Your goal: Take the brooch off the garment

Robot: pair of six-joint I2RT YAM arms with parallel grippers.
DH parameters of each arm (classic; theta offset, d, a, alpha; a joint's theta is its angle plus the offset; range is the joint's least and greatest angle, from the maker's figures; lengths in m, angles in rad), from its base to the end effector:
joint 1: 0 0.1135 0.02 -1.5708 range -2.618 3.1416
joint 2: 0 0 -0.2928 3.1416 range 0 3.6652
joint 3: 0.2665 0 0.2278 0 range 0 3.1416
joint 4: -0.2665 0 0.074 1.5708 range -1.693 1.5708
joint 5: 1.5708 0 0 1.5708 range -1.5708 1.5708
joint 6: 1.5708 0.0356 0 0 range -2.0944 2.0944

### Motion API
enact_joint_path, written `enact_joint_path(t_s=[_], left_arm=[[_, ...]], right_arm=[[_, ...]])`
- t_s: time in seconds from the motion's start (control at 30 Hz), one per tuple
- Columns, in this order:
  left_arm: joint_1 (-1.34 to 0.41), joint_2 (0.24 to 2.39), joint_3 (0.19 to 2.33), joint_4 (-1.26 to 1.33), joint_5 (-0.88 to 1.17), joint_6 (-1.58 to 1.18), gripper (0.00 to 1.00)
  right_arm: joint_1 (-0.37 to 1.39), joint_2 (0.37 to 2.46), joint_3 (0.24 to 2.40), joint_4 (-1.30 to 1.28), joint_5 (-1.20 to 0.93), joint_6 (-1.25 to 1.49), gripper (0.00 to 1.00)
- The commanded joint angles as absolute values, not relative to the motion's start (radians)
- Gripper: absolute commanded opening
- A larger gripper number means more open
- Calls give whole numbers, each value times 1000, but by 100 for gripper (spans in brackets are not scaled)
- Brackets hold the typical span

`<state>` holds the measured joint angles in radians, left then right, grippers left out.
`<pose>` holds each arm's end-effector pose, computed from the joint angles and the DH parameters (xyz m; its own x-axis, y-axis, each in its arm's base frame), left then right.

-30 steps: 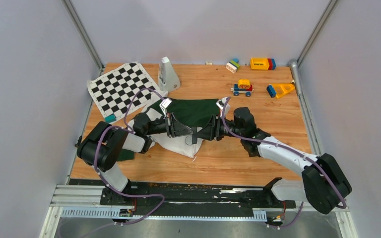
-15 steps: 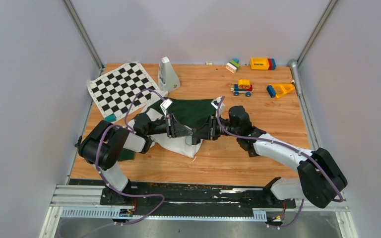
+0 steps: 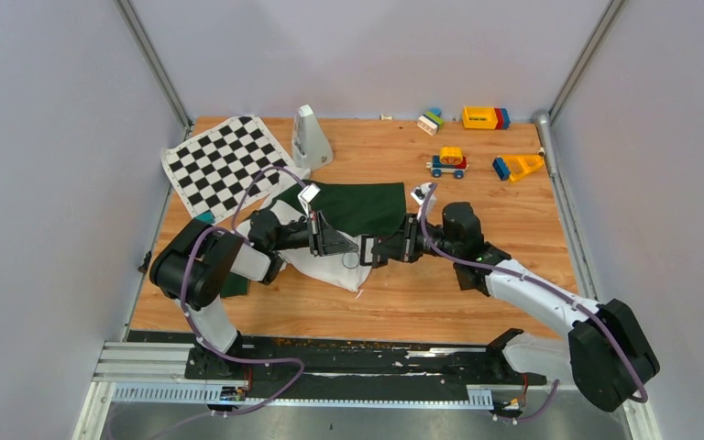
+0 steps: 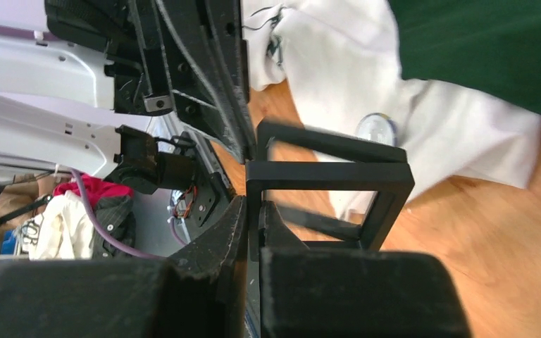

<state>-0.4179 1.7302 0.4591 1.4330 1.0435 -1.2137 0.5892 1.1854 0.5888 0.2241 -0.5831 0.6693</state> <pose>0.2429 -0.1415 0.2252 -0.8701 -0.1294 -0.4755 0.4819 -0.0215 -0.8760 0.1737 0.1397 0.2732 -0.7896 0.0952 -0.6061 -0.5104 0.4463 0.7351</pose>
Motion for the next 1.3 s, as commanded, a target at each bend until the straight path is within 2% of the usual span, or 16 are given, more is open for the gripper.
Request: enact_joint_path(t_s=[0.0, 0.13, 0.2, 0.3, 0.4, 0.43, 0.53, 0.57, 0.63, 0.77, 0.9, 1.1, 1.27], left_arm=[[-408, 1733, 472, 1485, 1055, -1211, 0], [-404, 1730, 475, 1448, 1052, -1190, 0], [-401, 1720, 473, 1411, 1046, -1167, 9], [-400, 1676, 471, 1292, 1015, -1073, 29], [-401, 1557, 478, 996, 961, -929, 38], [-402, 1525, 492, 904, 906, -824, 41], [-451, 1339, 549, 385, 685, -513, 52], [-471, 1306, 577, 299, 518, -463, 59], [-538, 1233, 607, 118, 306, -367, 67], [-616, 1280, 690, -87, 119, -278, 69], [-677, 1388, 762, -163, 41, -241, 69], [-693, 1477, 805, -194, 32, -239, 69], [-693, 1525, 822, -185, 99, -233, 69]], right_arm=[[524, 1137, 551, 245, -612, 678, 0], [488, 1113, 547, 223, -636, 694, 0], [480, 1102, 554, 197, -631, 704, 0], [475, 1103, 572, 154, -641, 709, 0], [471, 1107, 575, 141, -662, 722, 0], [469, 1107, 573, 141, -665, 727, 0], [458, 1109, 567, 139, -669, 741, 0], [451, 1112, 564, 137, -675, 746, 0], [430, 1127, 556, 137, -699, 753, 0], [378, 1162, 534, 141, -772, 756, 0], [340, 1168, 493, 165, -823, 759, 0], [321, 1179, 430, 223, -864, 767, 0], [321, 1248, 384, 378, -955, 819, 0]])
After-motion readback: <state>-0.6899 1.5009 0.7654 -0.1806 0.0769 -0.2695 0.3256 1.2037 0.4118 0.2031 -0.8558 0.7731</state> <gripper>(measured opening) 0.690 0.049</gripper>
